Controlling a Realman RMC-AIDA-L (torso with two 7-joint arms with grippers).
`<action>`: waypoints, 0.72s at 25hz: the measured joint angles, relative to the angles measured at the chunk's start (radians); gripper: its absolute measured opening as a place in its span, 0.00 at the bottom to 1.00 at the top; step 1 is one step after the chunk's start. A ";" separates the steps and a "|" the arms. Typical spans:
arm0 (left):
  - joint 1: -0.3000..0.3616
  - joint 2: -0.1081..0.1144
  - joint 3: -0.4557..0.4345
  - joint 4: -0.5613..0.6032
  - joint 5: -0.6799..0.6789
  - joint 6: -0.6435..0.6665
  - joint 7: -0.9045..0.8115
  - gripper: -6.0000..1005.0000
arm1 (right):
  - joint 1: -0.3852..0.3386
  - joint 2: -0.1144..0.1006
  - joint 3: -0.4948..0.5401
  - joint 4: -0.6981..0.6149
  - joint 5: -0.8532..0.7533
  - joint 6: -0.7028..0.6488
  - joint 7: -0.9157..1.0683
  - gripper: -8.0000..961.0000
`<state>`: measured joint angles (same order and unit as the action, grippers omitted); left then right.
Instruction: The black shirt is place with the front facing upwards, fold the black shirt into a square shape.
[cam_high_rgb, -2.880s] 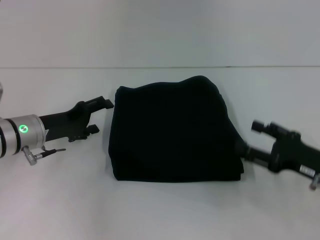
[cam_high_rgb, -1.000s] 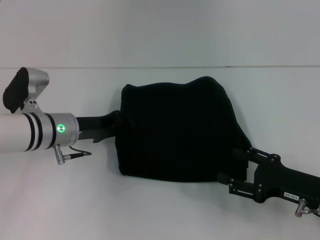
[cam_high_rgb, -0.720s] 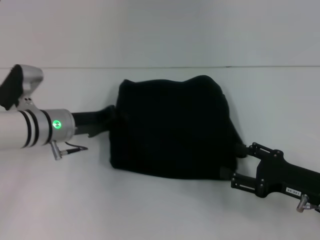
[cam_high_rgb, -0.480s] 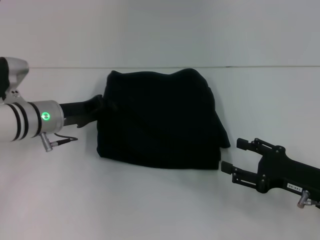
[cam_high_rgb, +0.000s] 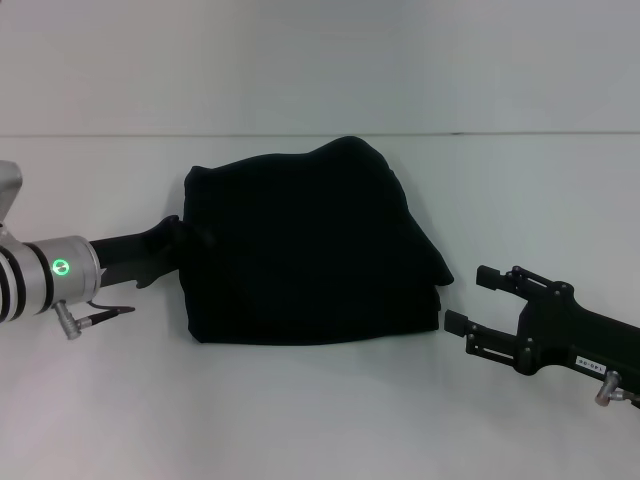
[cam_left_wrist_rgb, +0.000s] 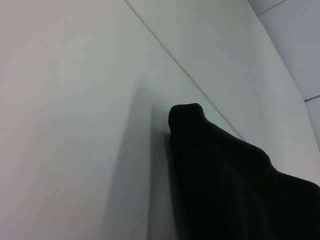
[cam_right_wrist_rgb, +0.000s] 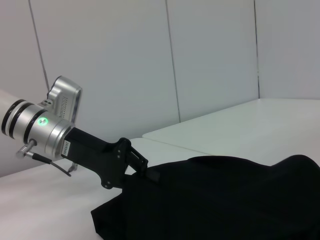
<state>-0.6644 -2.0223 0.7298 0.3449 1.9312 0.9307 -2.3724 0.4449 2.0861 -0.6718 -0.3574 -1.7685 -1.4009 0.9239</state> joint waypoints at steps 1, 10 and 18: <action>0.001 0.000 -0.001 0.000 0.000 0.000 0.000 0.18 | 0.000 0.000 0.000 0.000 0.000 0.000 0.000 0.87; 0.022 0.007 -0.021 0.028 -0.001 0.065 0.113 0.30 | -0.003 0.000 0.038 0.001 0.000 -0.001 -0.004 0.86; 0.111 0.008 -0.152 0.177 -0.002 0.234 0.376 0.58 | 0.002 0.002 0.100 0.003 0.000 -0.001 -0.006 0.87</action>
<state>-0.5537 -2.0142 0.5782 0.5218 1.9296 1.1648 -1.9962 0.4473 2.0877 -0.5719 -0.3541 -1.7687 -1.4015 0.9181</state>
